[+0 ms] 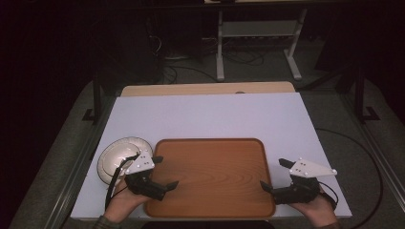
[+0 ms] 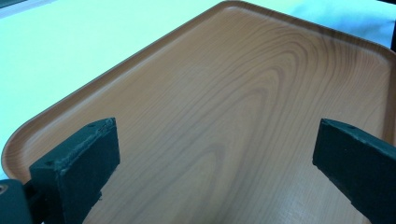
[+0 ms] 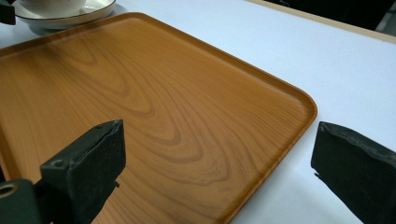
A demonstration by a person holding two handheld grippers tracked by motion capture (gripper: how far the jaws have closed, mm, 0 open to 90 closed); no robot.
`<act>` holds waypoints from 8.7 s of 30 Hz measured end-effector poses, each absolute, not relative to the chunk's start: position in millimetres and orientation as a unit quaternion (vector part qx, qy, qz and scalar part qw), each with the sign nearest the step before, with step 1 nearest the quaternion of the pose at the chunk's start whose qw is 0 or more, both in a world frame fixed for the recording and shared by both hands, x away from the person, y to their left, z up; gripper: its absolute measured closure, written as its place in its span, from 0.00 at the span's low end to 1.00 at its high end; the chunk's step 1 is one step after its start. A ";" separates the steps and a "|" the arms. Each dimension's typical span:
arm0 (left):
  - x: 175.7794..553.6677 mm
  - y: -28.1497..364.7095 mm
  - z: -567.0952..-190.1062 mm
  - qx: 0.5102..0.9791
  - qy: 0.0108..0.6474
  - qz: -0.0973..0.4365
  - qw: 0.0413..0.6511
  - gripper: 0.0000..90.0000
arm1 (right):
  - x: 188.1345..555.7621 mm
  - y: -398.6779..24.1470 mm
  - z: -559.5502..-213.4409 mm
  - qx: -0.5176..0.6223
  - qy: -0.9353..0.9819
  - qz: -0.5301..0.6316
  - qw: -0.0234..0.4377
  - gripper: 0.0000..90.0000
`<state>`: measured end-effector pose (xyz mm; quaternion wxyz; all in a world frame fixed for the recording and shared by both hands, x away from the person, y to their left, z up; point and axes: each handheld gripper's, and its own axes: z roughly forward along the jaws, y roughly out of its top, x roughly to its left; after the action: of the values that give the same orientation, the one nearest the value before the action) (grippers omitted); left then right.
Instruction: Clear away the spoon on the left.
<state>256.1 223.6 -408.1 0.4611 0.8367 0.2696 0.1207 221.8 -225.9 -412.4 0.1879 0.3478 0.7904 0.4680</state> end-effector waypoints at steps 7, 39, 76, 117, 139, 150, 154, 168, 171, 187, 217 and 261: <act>258.5 225.8 -407.2 0.832 0.276 0.119 0.466 0.08 | 222.7 -226.2 -413.4 0.346 0.791 0.470 0.184 0.03; 236.9 249.0 -412.9 0.848 0.283 0.083 0.441 0.98 | 219.3 -227.7 -411.9 0.347 0.787 0.472 0.192 0.05; 225.9 297.3 -406.6 0.828 0.335 0.087 0.442 0.99 | 219.5 -228.4 -412.2 0.348 0.786 0.472 0.194 0.06; 218.8 350.3 -392.1 0.793 0.386 0.124 0.455 0.99 | 220.2 -229.3 -412.3 0.352 0.786 0.468 0.199 0.07; 213.0 377.3 -389.6 0.773 0.417 0.151 0.454 0.99 | 220.0 -228.9 -411.9 0.354 0.785 0.467 0.200 0.07; 213.3 388.0 -389.6 0.765 0.429 0.164 0.451 0.99 | 220.4 -229.0 -412.6 0.354 0.787 0.465 0.200 0.07; 213.3 391.2 -389.7 0.761 0.435 0.168 0.451 0.99 | 220.6 -229.1 -412.5 0.354 0.786 0.465 0.201 0.07; 218.1 403.2 -392.0 0.748 0.453 0.186 0.448 0.99 | 221.1 -228.1 -413.2 0.352 0.788 0.463 0.200 0.07; 219.7 405.3 -392.6 0.745 0.455 0.191 0.448 0.99 | 221.2 -227.9 -413.3 0.352 0.789 0.463 0.200 0.07; 235.3 410.7 -397.1 0.735 0.468 0.213 0.442 0.99 | 221.7 -226.8 -414.2 0.352 0.791 0.460 0.197 0.07; 289.0 405.3 -396.4 0.729 0.477 0.242 0.428 0.99 | 222.7 -227.6 -415.0 0.357 0.789 0.460 0.196 0.07; 312.2 400.5 -393.5 0.716 0.479 0.188 0.472 0.39 | 222.7 -226.7 -415.1 0.358 0.790 0.458 0.198 0.07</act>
<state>312.2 400.5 -393.5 0.4717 0.7159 0.4793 0.1879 222.7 -226.7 -415.1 0.1975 0.3582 0.7895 0.4575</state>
